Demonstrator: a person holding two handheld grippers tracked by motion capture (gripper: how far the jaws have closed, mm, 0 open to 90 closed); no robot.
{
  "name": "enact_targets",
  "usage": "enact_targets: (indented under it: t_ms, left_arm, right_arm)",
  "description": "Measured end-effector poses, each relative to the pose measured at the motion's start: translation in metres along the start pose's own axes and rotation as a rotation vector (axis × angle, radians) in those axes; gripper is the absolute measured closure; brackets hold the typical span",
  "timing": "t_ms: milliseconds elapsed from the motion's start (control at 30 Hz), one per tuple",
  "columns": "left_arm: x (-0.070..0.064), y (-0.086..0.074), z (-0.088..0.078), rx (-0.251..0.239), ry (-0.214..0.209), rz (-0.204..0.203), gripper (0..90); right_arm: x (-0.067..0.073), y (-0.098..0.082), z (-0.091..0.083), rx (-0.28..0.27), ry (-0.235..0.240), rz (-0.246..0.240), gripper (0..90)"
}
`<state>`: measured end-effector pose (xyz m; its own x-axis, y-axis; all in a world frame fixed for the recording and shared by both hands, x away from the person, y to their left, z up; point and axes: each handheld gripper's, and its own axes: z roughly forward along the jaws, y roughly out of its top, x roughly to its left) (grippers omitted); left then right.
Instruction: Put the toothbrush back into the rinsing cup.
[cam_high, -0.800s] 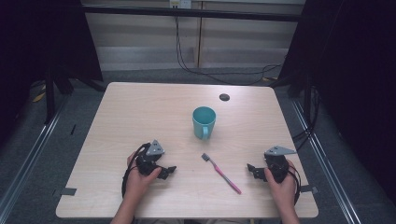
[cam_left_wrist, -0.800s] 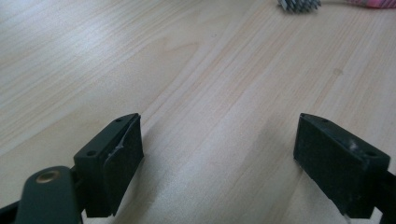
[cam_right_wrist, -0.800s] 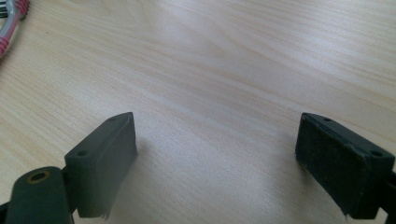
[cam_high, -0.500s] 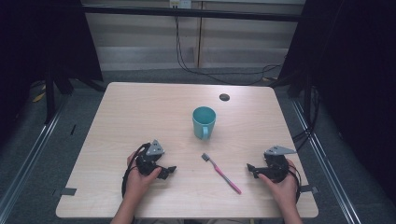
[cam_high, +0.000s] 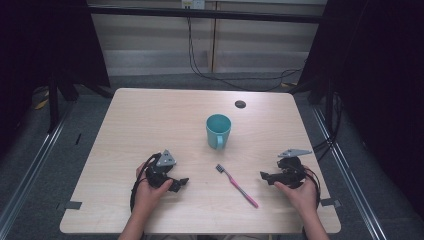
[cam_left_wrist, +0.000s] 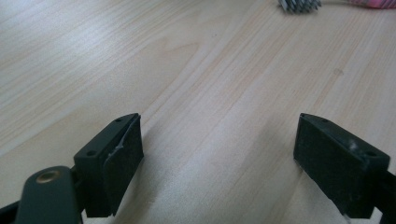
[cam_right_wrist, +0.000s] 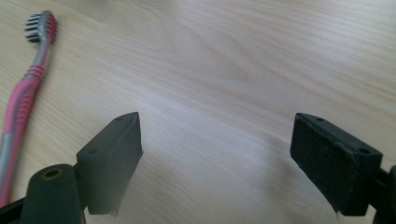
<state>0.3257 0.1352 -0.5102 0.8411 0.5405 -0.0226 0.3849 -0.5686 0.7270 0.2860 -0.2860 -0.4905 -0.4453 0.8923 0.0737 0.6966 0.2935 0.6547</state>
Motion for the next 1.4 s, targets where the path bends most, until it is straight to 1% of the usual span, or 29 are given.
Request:
enact_targets:
  t_ms: [33,67,100,133,233,300,333,400,533,700,733,867,933,967,1067,1100,1133,1167,1200,1300,1367,1400]
  left_arm:
    - [0.0,0.0,0.0,0.0,0.0,0.0,15.5]
    - [0.0,0.0,0.0,-0.001,-0.002,0.0,15.4]
    - [0.0,0.0,0.0,-0.001,-0.002,0.0,15.5]
    - [0.0,0.0,0.0,0.001,-0.002,-0.001,15.5]
    - [0.0,0.0,0.0,-0.001,-0.001,0.0,15.4]
    - [0.0,0.0,0.0,-0.001,-0.001,0.0,15.5]
    - [0.0,0.0,0.0,-0.001,-0.001,0.0,15.5]
    - [0.0,0.0,0.0,0.0,0.001,0.001,15.5]
    - [0.0,0.0,0.0,0.0,0.001,0.0,15.5]
    - [0.0,0.0,0.0,-0.001,0.001,-0.001,15.5]
    - [0.0,0.0,0.0,-0.001,0.001,0.0,15.5]
    - [0.0,0.0,0.0,-0.002,0.001,-0.004,15.5]
    - [0.0,0.0,0.0,-0.003,0.001,-0.001,15.5]
    - [0.0,0.0,0.0,-0.002,0.001,-0.001,15.4]
    - [0.0,0.0,0.0,-0.002,0.004,-0.002,15.5]
    - [0.0,0.0,0.0,-0.002,0.004,-0.001,15.5]
    - [0.0,0.0,0.0,-0.002,0.004,-0.001,15.5]
    - [0.0,0.0,0.0,-0.002,0.004,-0.001,15.5]
    - [0.0,0.0,0.0,-0.001,0.004,-0.002,15.5]
    - [0.0,0.0,0.0,-0.001,0.005,-0.002,15.5]
    - [0.0,0.0,0.0,-0.001,0.005,-0.002,15.5]
    - [0.0,0.0,0.0,-0.001,0.006,-0.003,15.5]
  right_arm:
    - [0.0,0.0,0.0,0.0,0.0,0.0,16.5]
    - [0.005,0.006,0.0,0.01,0.008,-0.017,17.0]
    - [0.006,0.008,0.0,0.015,0.007,-0.018,17.2]
    - [0.008,0.011,0.0,0.023,0.017,-0.023,17.6]
    - [0.014,0.018,0.002,0.055,0.02,-0.04,17.7]
    - [0.016,0.021,0.003,0.057,0.024,-0.046,18.2]
    - [0.02,0.026,0.004,0.058,0.036,-0.054,19.1]
    - [0.023,0.029,0.005,0.066,0.041,-0.065,19.4]
    - [0.03,0.038,0.006,0.062,0.055,-0.086,20.0]
    - [0.04,0.045,0.011,0.074,0.068,-0.096,20.3]
    - [0.042,0.047,0.013,0.08,0.075,-0.106,20.5]
    - [0.05,0.051,0.019,0.112,0.079,-0.148,20.8]
    - [0.052,0.052,0.02,0.117,0.082,-0.144,20.8]
    - [0.055,0.055,0.021,0.128,0.088,-0.163,21.3]
    - [0.059,0.058,0.023,0.136,0.096,-0.172,22.1]
    - [0.06,0.058,0.024,0.141,0.098,-0.164,22.1]
    - [0.06,0.059,0.025,0.142,0.114,-0.162,22.3]
    - [0.06,0.059,0.025,0.142,0.114,-0.162,22.3]
    - [0.064,0.062,0.026,0.151,0.128,-0.171,24.3]
    - [0.068,0.065,0.027,0.16,0.13,-0.192,25.9]
    - [0.07,0.066,0.027,0.166,0.134,-0.193,26.5]
    - [0.073,0.068,0.029,0.174,0.14,-0.199,27.2]
